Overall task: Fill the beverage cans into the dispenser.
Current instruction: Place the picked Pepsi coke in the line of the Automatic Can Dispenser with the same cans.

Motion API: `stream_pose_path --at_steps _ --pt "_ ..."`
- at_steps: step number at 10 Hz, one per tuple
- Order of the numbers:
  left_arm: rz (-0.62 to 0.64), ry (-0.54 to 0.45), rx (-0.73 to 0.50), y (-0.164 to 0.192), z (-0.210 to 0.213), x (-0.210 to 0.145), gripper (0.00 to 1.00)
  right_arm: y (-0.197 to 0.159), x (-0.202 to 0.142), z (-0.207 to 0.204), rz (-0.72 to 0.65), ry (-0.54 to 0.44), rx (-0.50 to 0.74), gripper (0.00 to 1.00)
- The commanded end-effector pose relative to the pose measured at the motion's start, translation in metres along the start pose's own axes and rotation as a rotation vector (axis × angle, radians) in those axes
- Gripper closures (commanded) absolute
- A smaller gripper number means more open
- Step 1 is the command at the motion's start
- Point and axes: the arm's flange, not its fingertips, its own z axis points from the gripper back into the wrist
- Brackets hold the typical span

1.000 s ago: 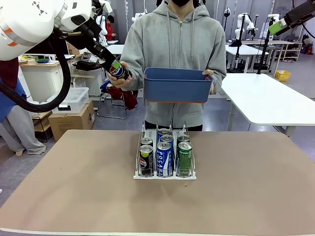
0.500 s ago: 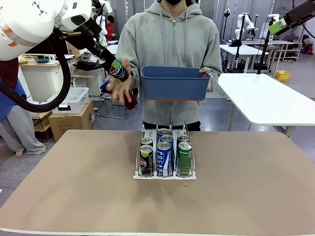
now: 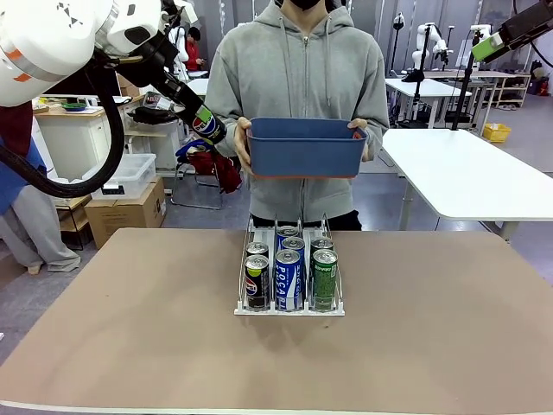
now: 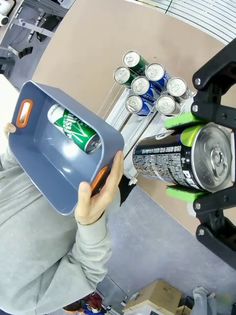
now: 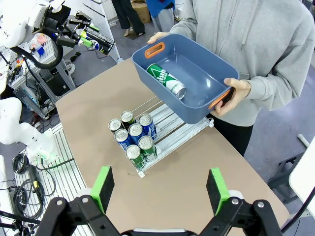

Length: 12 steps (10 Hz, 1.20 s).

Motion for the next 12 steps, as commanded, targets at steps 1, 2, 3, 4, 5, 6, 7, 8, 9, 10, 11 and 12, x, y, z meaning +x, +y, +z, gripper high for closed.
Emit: stream_pose_path --at_steps 1,2,3,4,5,6,7,8,9,10,11,12 --pt "-0.015 -0.004 0.002 0.001 0.002 0.000 0.69 0.000 0.000 0.000 -0.001 0.000 0.001 0.00" --pt "-0.015 -0.004 0.002 0.001 0.002 0.000 0.69 0.000 0.000 0.000 -0.001 0.000 0.001 0.00" --pt "-0.015 -0.004 0.002 0.001 0.002 0.000 0.69 0.000 0.000 0.000 -0.001 0.000 0.001 0.00" --pt "0.000 0.000 0.000 0.000 0.000 0.000 0.42 0.000 0.000 0.000 -0.001 0.000 0.001 0.00" --pt "0.078 0.025 0.029 -0.015 -0.002 -0.002 0.42 0.000 0.000 0.000 -0.001 0.000 0.001 0.00" --pt "0.126 0.041 0.029 -0.028 -0.001 -0.006 0.42 0.000 0.000 0.000 -0.001 0.000 0.001 0.00" --pt "0.173 0.035 0.058 -0.040 0.003 -0.011 0.42 0.000 0.000 0.000 -0.001 0.000 0.001 0.00" --pt "0.195 0.059 0.095 -0.054 0.004 -0.019 0.42 0.000 0.000 0.000 -0.001 0.000 0.001 0.00" --pt "0.188 0.082 0.094 -0.071 0.006 -0.029 0.42 0.000 0.000 0.000 -0.001 0.000 0.001 0.00" --pt "0.172 0.117 0.080 -0.086 0.004 -0.038 0.42 0.000 0.000 0.000 -0.001 0.000 0.001 0.00" --pt "0.154 0.139 0.066 -0.092 0.001 -0.046 0.42 0.000 0.000 0.000 -0.001 0.000 0.001 0.00" --pt "0.145 0.172 0.053 -0.105 0.001 -0.055 0.42 0.000 0.000 0.000 -0.001 0.000 0.001 0.00"
